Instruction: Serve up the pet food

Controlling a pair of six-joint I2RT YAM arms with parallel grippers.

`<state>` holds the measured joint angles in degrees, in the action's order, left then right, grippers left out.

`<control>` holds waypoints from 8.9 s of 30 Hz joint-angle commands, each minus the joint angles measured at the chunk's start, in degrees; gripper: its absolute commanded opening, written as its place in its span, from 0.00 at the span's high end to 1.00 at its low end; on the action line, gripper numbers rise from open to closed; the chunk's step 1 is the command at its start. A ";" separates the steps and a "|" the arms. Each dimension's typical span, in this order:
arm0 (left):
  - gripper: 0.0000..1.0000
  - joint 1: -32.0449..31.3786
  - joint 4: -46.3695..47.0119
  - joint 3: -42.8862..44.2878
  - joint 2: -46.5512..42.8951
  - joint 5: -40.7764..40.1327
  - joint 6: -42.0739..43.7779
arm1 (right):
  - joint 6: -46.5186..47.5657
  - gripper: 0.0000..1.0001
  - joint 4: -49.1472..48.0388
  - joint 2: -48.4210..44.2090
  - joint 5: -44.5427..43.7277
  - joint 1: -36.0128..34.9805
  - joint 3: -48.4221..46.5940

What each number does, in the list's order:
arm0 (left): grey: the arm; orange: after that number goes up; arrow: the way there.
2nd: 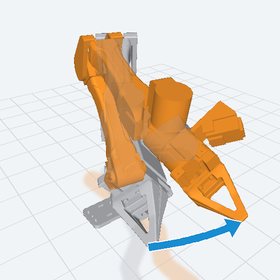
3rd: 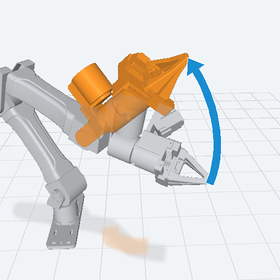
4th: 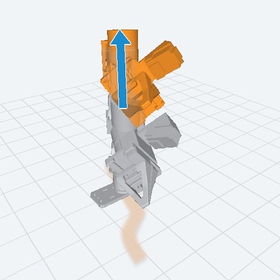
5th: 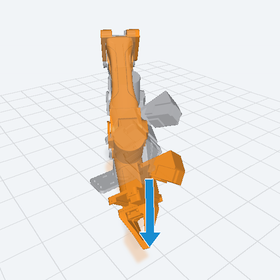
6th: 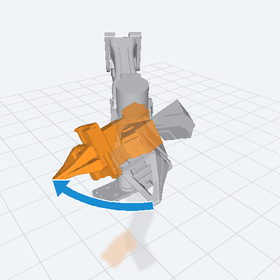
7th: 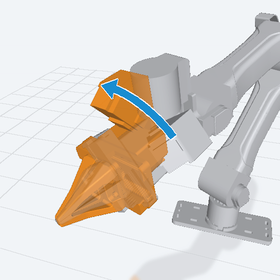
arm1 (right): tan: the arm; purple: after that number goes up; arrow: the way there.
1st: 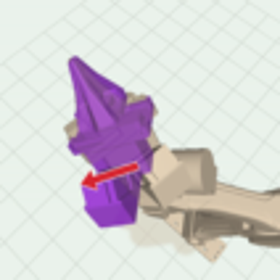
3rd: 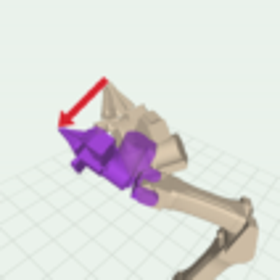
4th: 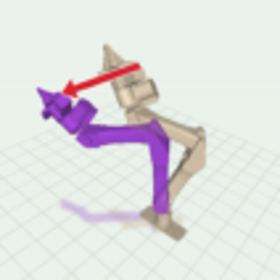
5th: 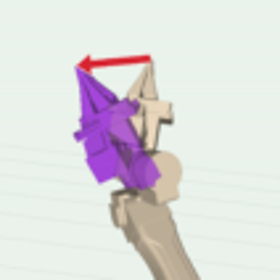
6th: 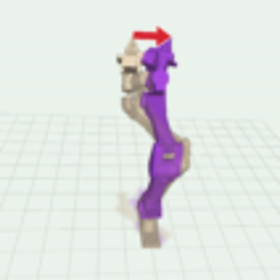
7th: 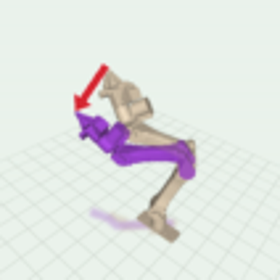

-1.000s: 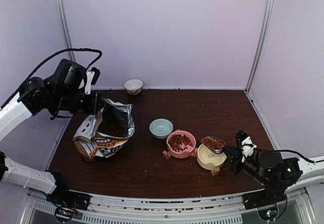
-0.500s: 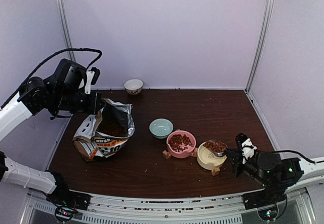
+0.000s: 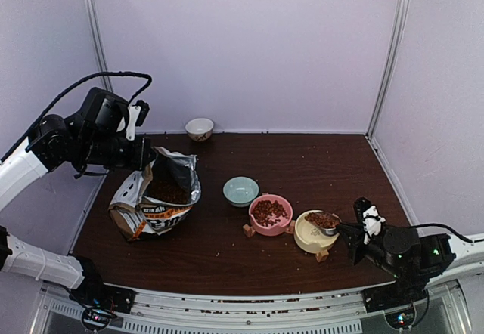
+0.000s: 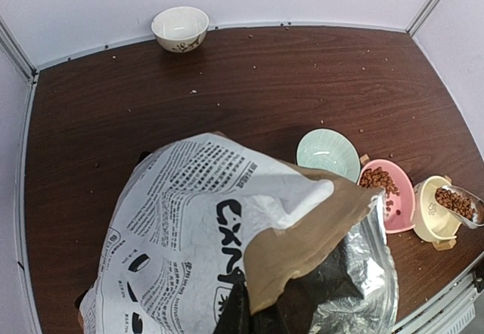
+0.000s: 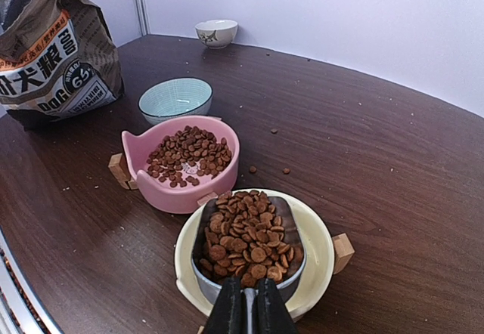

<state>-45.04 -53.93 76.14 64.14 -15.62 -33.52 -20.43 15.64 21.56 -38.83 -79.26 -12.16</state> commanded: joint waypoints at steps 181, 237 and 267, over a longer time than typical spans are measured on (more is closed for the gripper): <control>0.86 28.69 28.53 -39.37 -6.81 28.24 4.82 | 19.46 1.00 -41.92 103.19 52.74 12.74 -82.68; 1.00 -0.49 3.79 -3.10 -4.24 0.66 3.43 | 23.50 1.00 -65.41 73.76 42.41 9.73 -44.84; 1.00 1.17 5.82 -1.54 -4.55 1.41 -2.32 | 22.31 1.00 -73.80 58.71 33.98 8.43 -28.19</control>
<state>-44.60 -53.10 72.97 60.16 -14.37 -35.29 1.54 -57.54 85.80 -1.26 -71.00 -43.24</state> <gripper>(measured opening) 0.012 0.043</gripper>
